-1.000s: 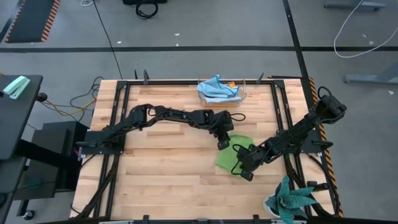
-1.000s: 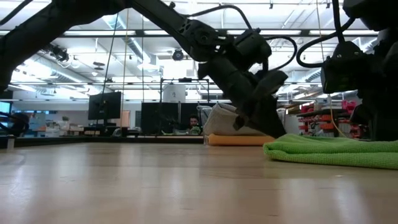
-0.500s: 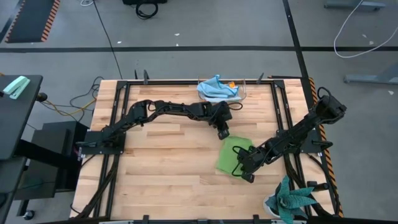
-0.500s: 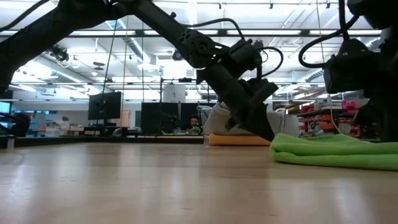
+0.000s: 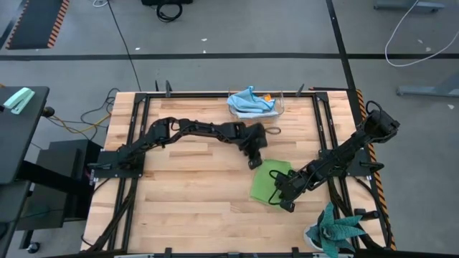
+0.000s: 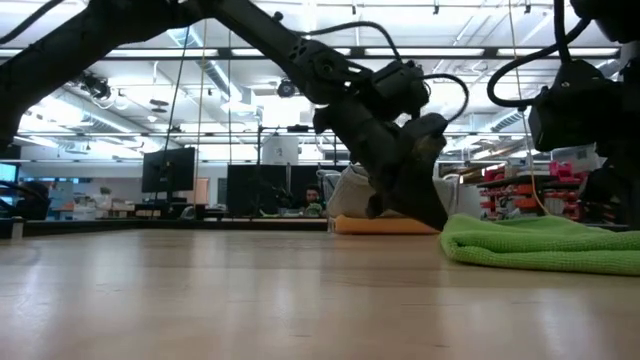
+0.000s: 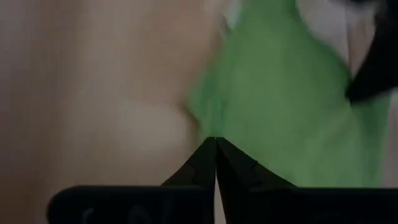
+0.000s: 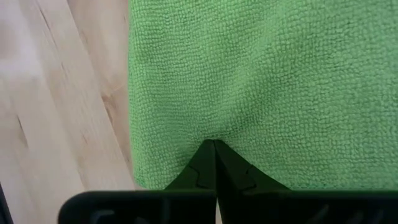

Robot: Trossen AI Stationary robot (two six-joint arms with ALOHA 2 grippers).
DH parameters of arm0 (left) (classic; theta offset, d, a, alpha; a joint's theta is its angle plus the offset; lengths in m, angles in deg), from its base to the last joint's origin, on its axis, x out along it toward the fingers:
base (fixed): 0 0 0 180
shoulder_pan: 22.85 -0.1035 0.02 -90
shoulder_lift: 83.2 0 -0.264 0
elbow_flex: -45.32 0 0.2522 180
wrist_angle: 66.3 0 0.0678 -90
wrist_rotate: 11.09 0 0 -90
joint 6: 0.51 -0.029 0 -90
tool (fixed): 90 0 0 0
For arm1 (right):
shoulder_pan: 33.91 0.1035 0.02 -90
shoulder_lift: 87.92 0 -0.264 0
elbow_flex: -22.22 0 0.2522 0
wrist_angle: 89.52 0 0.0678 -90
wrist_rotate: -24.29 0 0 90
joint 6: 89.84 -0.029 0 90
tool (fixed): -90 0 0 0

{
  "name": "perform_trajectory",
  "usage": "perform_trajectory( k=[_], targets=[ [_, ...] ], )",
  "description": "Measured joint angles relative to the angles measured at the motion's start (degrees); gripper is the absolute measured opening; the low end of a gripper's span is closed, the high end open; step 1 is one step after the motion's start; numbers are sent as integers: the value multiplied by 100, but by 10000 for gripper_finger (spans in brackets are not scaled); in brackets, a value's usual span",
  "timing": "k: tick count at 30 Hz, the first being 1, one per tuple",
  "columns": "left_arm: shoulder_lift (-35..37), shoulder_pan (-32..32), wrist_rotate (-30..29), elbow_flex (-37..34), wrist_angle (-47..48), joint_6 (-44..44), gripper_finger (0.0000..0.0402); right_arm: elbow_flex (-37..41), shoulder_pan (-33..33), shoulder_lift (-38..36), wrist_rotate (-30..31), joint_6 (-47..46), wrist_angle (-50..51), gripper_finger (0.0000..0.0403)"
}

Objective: Fold microfiber towels
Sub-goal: Fold the green microfiber cloth, then put the green microfiber cloth into the transparent bin

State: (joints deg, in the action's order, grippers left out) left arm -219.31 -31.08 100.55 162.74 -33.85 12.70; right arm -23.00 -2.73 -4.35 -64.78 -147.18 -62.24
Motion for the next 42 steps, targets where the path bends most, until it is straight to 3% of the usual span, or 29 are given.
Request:
perform_trajectory(
  k=[9, 13, 18, 22, 33, 42],
  targets=[
    [178, 101, 434, 0, 1499, 613, 22, 0, 0, 0, 18, -72, 4, 1],
    [406, 38, 516, -2, 1559, 1170, 16, 0, 0, 0, 35, -101, -1, 6],
    [473, 59, 1184, 4, 1695, 1713, 26, 0, -2, 0, 52, -82, 7, 12],
    [478, 222, 1177, 4, 1900, 2006, 40, 0, -2, 0, 52, -15, 3, 18],
    [404, 432, 1064, 9, 824, 3396, 108, 2, -2, 0, 54, 201, -116, 63],
    [-35, 423, 1026, 1, 980, 3928, 171, 13, 4, -82, 167, 352, -95, 98]
  ],
)
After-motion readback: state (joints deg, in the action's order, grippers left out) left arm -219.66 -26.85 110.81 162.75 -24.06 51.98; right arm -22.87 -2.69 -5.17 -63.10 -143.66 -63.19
